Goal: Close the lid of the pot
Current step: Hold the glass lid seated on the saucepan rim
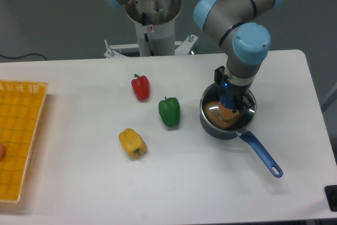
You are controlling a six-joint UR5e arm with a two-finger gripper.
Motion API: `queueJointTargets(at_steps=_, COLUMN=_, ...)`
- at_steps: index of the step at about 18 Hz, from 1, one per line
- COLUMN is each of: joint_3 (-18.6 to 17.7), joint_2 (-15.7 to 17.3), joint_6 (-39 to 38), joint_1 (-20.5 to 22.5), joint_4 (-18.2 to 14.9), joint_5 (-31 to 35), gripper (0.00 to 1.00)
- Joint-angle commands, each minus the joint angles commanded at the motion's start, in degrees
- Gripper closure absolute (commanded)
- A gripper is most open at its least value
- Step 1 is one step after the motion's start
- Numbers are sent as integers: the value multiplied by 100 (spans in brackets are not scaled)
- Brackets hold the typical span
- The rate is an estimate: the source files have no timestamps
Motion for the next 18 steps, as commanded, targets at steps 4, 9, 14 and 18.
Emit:
queueJointTargets(at_steps=4, joint_3=-35, joint_2=0, joint_6=0, joint_1=44, joint_4=105, joint_5=-167, gripper=45)
queueJointTargets(at_steps=9, joint_3=-70, joint_2=0, joint_6=35, joint_1=53, joint_4=175, joint_5=-167, gripper=45)
queueJointTargets(at_steps=14, joint_3=-211, joint_2=9, joint_6=176, joint_1=53, joint_4=281, joint_5=-158, gripper=45)
queueJointTargets(at_steps=18, joint_3=-211, joint_2=9, joint_6=193, joint_1=53, joint_4=273, joint_5=-150, gripper=45)
